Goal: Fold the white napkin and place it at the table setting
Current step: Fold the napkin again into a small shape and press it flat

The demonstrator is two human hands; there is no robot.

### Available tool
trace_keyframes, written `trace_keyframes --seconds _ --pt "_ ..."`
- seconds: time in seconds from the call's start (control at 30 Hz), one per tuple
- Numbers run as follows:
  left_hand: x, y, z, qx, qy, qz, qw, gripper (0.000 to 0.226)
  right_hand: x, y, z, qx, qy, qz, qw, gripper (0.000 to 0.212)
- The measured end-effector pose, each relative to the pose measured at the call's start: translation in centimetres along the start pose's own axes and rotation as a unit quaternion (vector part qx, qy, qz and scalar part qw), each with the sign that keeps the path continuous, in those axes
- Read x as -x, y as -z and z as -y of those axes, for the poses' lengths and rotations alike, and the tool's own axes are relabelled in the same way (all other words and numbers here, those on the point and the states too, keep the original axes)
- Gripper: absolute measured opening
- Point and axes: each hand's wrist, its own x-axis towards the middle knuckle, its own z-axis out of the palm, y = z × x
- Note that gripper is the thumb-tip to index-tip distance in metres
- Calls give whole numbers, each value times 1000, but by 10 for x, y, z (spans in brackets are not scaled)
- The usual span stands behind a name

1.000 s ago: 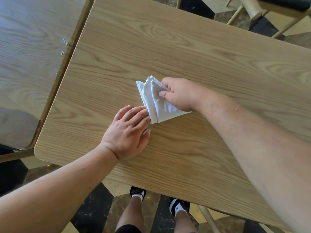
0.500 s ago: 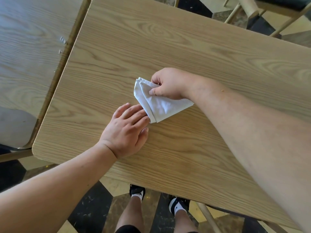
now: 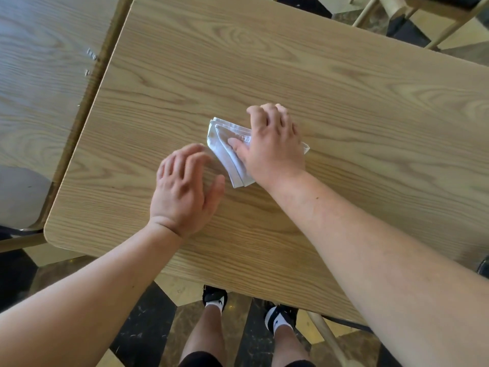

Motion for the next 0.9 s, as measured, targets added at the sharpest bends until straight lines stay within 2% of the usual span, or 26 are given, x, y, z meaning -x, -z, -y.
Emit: trace_keyframes --seconds 0.07,0.2,0.3,0.4,0.6,0.9 --pt "-1 -1 -1 18 43 -6 999 52 0 -7 -4 -3 -11 24 1000 79" --pt "-9 -1 -4 45 55 -8 997 58 -2 -16 -7 9 -5 42 999 82" --pt "-38 -7 -14 29 2 27 999 62 -3 -21 -9 22 -5 41 999 78" --pt "-63 -17 -24 -10 -57 100 993 64 -3 -23 -11 54 10 49 997 75" --pt "-66 -23 -21 -42 -31 124 991 65 -4 -18 -11 27 13 49 998 84" --pt "-71 -23 -26 -73 -1 149 986 59 -4 -20 -16 -16 13 28 999 67"
